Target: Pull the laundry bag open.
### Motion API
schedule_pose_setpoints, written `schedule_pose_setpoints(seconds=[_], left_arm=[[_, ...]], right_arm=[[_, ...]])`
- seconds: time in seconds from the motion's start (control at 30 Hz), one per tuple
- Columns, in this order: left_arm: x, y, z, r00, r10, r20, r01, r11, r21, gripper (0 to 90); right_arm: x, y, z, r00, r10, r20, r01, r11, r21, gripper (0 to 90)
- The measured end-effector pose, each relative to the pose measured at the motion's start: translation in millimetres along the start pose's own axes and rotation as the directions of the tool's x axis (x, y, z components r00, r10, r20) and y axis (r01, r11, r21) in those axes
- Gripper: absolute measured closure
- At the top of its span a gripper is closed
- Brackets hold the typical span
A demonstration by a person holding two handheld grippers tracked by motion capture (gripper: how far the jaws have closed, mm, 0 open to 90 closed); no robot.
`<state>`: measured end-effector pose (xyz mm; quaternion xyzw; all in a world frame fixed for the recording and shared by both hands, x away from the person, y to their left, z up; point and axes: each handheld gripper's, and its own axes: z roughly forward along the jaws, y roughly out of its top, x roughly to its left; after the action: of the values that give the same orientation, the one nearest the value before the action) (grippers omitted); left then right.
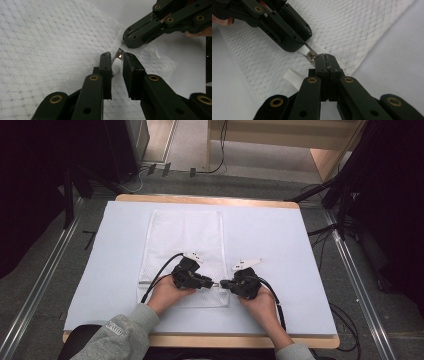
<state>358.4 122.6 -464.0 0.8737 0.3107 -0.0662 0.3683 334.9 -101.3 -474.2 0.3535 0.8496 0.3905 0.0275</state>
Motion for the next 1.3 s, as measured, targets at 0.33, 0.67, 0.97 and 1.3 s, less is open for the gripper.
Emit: schedule_pose_setpoints(seconds=[0.33, 0.67, 0.97, 1.3], left_arm=[[-6.8, 0.0, 7.6, 0.9998, 0.02, -0.005, -0.02, 0.9998, -0.002, 80.9], [-2.4, 1.6, 9.8, 0.9991, -0.033, 0.028, 0.033, 0.9995, -0.002, 87.6], [3.2, 4.1, 7.3, 0.9939, -0.085, 0.071, 0.084, 0.9963, 0.019, 87.9], [6.7, 4.8, 5.9, 0.9883, -0.119, 0.096, 0.116, 0.9925, 0.04, 88.1]], right_arm=[[0.1, -0.7, -0.3, 1.0, 0.003, -0.001, -0.003, 1.0, -0.002, 90.0], [0.0, -2.5, -0.1, 1.0, -0.005, -0.001, 0.005, 1.0, -0.013, 90.0], [1.7, -3.8, -0.4, 0.9996, -0.026, 0.008, 0.026, 0.999, -0.018, 90.0], [2.1, -4.9, -0.2, 0.9986, -0.051, 0.01, 0.051, 0.998, -0.026, 90.0]])
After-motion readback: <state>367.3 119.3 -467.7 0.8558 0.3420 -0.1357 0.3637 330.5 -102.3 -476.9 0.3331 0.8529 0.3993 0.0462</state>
